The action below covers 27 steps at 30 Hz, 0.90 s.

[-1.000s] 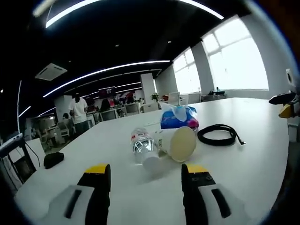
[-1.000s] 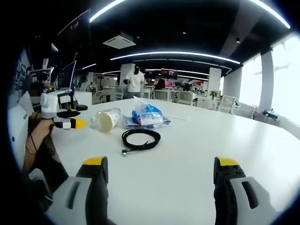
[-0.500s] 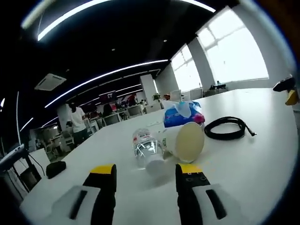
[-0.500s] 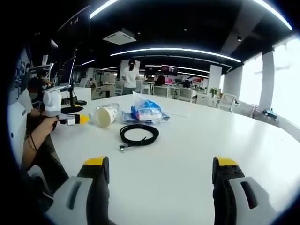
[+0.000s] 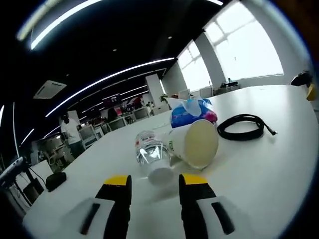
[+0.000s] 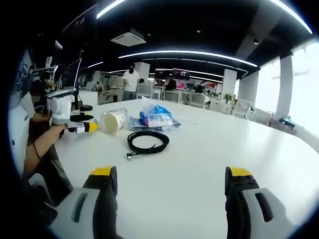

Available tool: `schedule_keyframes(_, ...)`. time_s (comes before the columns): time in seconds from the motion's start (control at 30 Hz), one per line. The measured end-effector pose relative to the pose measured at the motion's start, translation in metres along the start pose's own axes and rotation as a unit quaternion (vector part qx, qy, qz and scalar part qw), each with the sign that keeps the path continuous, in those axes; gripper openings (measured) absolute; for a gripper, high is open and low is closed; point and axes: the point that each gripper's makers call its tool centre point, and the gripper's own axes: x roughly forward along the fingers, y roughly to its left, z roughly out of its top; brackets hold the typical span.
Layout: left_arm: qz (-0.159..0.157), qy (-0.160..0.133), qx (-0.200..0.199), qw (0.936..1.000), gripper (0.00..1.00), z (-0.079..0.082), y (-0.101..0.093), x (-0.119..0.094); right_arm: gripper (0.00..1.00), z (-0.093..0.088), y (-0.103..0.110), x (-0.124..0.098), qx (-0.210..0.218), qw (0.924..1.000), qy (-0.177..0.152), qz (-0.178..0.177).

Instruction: Arrange the tabletop items into an orderly group along one side of the table until the central work area is clear of visible clutter.

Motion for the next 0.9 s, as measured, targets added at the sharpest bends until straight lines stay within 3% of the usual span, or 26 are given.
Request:
schedule_keyframes(0.57, 0.002, 0.013, 0.0, 0.9999, 0.26, 0.0, -0.009, 0.013, 0.85, -0.004, 0.001, 0.004, 0.007, 1.0, 0.003, 0.004)
schedule_keyframes(0.7, 0.005, 0.018, 0.017, 0.9997, 0.26, -0.002, -0.009, 0.015, 0.85, -0.004, 0.002, 0.004, 0.011, 0.9999, 0.001, 0.006)
schedule_keyframes(0.9, 0.005, 0.02, -0.014, 0.9997, 0.23, -0.002, -0.005, 0.016, 0.82, -0.008, 0.005, 0.008, 0.012, 0.9998, 0.007, 0.012)
